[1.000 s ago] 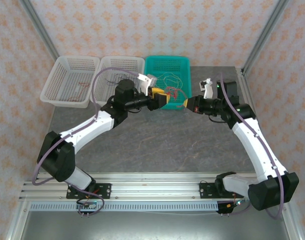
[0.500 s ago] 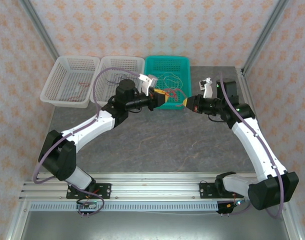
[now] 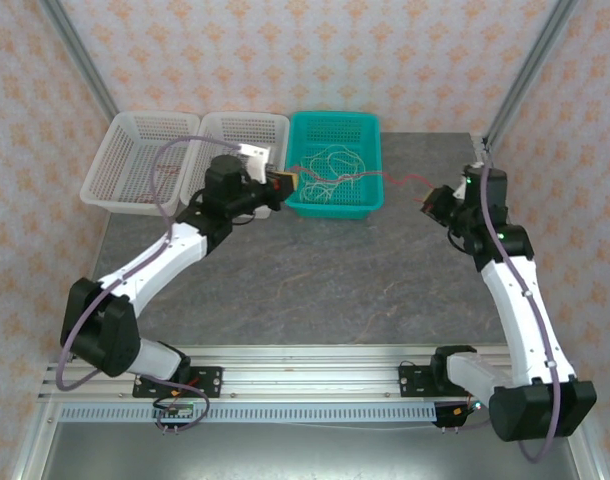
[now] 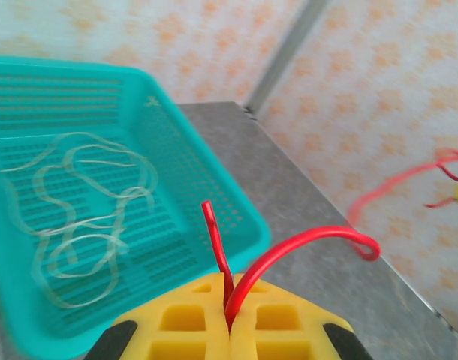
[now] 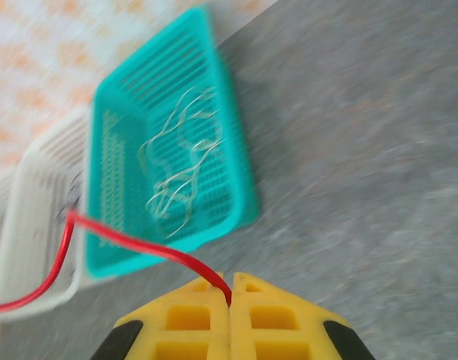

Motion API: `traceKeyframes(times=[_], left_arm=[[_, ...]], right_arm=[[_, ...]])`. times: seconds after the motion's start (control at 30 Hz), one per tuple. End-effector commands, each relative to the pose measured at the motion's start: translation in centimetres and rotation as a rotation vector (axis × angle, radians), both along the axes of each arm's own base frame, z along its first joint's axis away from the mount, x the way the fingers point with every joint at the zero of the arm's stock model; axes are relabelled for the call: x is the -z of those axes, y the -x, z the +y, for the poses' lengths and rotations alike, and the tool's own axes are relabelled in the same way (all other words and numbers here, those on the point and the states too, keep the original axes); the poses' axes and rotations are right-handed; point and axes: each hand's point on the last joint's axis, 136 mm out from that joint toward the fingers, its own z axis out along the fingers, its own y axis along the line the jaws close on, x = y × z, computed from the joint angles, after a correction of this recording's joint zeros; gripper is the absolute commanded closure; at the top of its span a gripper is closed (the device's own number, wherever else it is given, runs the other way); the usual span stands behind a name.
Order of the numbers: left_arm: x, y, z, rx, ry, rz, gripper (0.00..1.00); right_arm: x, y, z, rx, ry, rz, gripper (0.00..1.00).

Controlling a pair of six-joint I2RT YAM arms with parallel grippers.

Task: Untangle the cables

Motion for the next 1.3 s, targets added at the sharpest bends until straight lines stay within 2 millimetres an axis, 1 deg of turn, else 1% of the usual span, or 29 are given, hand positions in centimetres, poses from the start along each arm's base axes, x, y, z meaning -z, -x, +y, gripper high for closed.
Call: traceKeyframes(times=[0.0,0.03,0.07,0.1,0.13,0.17,0.2,0.23,0.27,0.3,0.33,0.37,0.4,0.43,0.47,0.5,0.57,0.67,0.77,0.83,0.93,1.0,1.13,1.27], left_arm=[[0.0,-0.2,3.5,-0.131,0.017,0.034,1.0],[-0.2,-0.2,3.8,-0.137,0.031,0.03,1.0],[-0.4,-0.1,4.0,-0.143,0.045,0.03,1.0],[-0.6,-0.2,4.2,-0.152,0.059,0.034,1.0],[-1.0,-0.2,4.4,-0.16,0.077,0.039,1.0],[-1.4,-0.4,4.7,-0.179,0.1,0.044,1.0],[-2.1,-0.7,5.3,-0.204,0.127,0.049,1.0],[-2.8,-1.0,5.8,-0.224,0.151,0.053,1.0],[-3.7,-1.3,6.5,-0.245,0.175,0.05,1.0],[-4.7,-1.7,7.1,-0.259,0.182,0.033,1.0],[-5.7,-1.9,7.7,-0.279,0.211,0.033,1.0],[-6.9,-2.3,8.5,-0.303,0.218,0.018,1.0],[-8.1,-2.6,9.4,-0.333,0.221,0.002,1.0],[-8.9,-2.9,10.4,-0.367,0.219,-0.006,1.0],[-10.0,-3.2,11.8,-0.415,0.221,-0.019,1.0],[-11.2,-3.5,13.4,-0.46,0.233,-0.035,1.0],[-13.3,-3.9,16.2,-0.521,0.278,-0.067,1.0],[-16.4,-4.2,20.1,-0.59,0.348,-0.123,1.0],[-18.3,-4.3,24.1,-0.691,0.336,-0.161,1.0],[-19.4,-4.2,26.6,-0.764,0.318,-0.194,1.0],[-19.8,-4.1,30.4,-0.889,0.26,-0.216,1.0],[-19.3,-3.9,32.8,-0.983,0.196,-0.216,1.0],[-16.7,-3.9,37.1,-1.114,0.107,-0.162,1.0],[-12.5,-4.3,40.3,-1.197,0.064,-0.08,1.0]], right_arm=[[0.5,0.4,-3.0,0.172,0.015,0.003,1.0],[0.7,0.3,-2.7,0.161,-0.003,0.003,1.0],[0.8,-0.1,-1.9,0.124,-0.033,-0.002,1.0],[0.7,-0.5,-0.5,0.057,-0.082,-0.02,1.0],[0.2,-1.0,1.1,-0.019,-0.135,-0.049,1.0],[-0.5,-1.3,3.4,-0.129,-0.203,-0.084,1.0],[-1.7,-1.4,6.2,-0.255,-0.264,-0.13,0.96],[-2.6,-1.2,8.3,-0.35,-0.297,-0.161,0.87],[-3.7,-0.7,10.5,-0.439,-0.312,-0.192,0.71],[-4.5,-0.4,11.9,-0.494,-0.309,-0.217,0.55],[-5.1,-0.2,12.8,-0.524,-0.302,-0.237,0.44],[-5.9,-0.1,13.4,-0.549,-0.302,-0.264,0.37],[-6.5,-0.1,13.6,-0.556,-0.309,-0.292,0.32],[-6.8,-0.3,13.4,-0.546,-0.31,-0.312,0.29],[-7.0,-0.5,13.1,-0.523,-0.299,-0.326,0.25],[-6.9,-0.7,12.8,-0.508,-0.29,-0.331,0.23],[-6.6,-0.6,12.6,-0.497,-0.277,-0.332,0.22],[-5.2,-0.4,12.4,-0.489,-0.268,-0.3,0.21],[-3.7,-0.4,12.1,-0.474,-0.265,-0.266,0.21],[-3.0,-0.4,12.0,-0.465,-0.268,-0.251,0.2],[-2.5,-0.5,11.7,-0.455,-0.268,-0.234,0.19],[-2.5,-0.6,11.5,-0.45,-0.265,-0.231,0.19],[-2.1,-0.7,10.8,-0.427,-0.261,-0.219,0.19],[-1.4,-1.0,10.1,-0.389,-0.25,-0.198,0.19]])
